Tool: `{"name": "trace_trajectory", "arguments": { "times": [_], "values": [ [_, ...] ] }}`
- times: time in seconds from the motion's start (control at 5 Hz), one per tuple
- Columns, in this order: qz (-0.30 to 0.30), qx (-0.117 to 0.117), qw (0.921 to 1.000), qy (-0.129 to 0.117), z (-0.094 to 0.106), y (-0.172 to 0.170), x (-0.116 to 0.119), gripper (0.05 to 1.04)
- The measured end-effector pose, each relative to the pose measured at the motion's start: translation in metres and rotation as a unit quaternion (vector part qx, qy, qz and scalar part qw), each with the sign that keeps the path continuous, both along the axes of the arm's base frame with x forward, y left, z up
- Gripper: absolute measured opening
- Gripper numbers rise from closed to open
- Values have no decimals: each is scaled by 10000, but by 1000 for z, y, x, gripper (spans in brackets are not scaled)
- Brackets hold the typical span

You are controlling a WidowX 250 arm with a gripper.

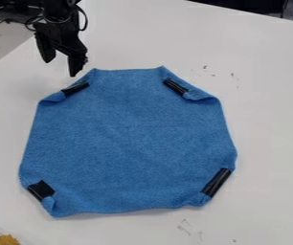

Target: Fold the cloth from top right to bottom left

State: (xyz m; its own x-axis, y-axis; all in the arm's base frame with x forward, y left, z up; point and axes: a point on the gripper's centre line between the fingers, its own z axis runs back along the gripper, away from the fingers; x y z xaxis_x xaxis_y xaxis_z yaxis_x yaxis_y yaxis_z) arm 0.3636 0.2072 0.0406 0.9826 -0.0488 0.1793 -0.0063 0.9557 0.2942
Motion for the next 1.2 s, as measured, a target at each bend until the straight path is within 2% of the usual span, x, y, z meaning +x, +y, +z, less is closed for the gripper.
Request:
{"name": "trace_trajectory", "arguments": {
  "times": [0.2,0.4,0.6,0.8,1.0,1.2],
  "values": [
    [19,-87,9998,174,-14,-2,-4,1001],
    [-168,101,9993,321,-9,-25,9,1001],
    [-530,488,9973,122,20,-69,33,1001],
    [-530,575,9969,-70,33,-97,41,1001],
    [-618,191,9979,-104,34,-140,47,1001],
    [-496,-329,9981,-144,38,-167,53,1001]
  ]
}}
